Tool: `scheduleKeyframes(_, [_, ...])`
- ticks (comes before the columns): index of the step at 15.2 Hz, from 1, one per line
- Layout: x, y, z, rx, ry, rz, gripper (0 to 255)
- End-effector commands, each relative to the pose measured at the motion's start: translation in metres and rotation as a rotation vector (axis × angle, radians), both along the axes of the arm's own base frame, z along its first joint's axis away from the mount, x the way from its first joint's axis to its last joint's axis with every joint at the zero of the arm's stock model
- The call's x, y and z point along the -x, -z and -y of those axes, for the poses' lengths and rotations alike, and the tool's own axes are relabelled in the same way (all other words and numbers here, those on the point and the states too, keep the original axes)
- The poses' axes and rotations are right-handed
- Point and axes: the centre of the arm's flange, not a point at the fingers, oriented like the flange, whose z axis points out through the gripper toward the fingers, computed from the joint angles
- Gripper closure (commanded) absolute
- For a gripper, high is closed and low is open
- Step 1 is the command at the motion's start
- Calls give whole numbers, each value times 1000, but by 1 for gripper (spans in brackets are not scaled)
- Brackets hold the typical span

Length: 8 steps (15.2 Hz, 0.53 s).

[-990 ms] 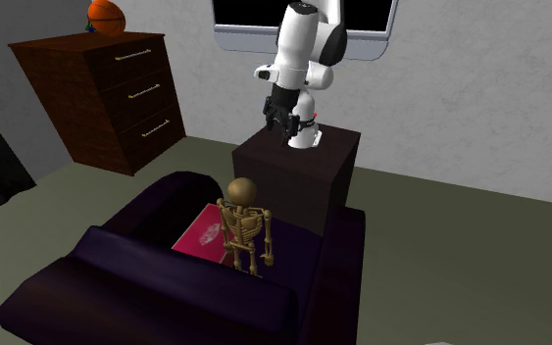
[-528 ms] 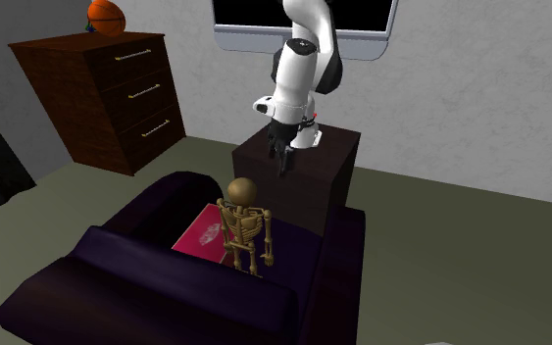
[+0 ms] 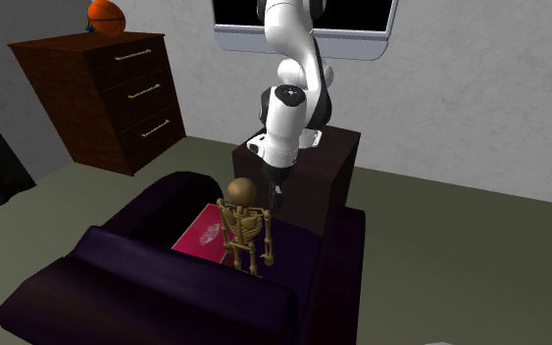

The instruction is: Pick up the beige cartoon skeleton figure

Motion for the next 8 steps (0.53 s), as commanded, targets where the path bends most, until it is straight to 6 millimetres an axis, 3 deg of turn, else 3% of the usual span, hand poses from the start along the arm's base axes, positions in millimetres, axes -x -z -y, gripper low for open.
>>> scheduleKeyframes(1, [-17,18,-1,-1,47,-2,0])
scheduleKeyframes(8, [-17,55,-1,-1,47,-2,0])
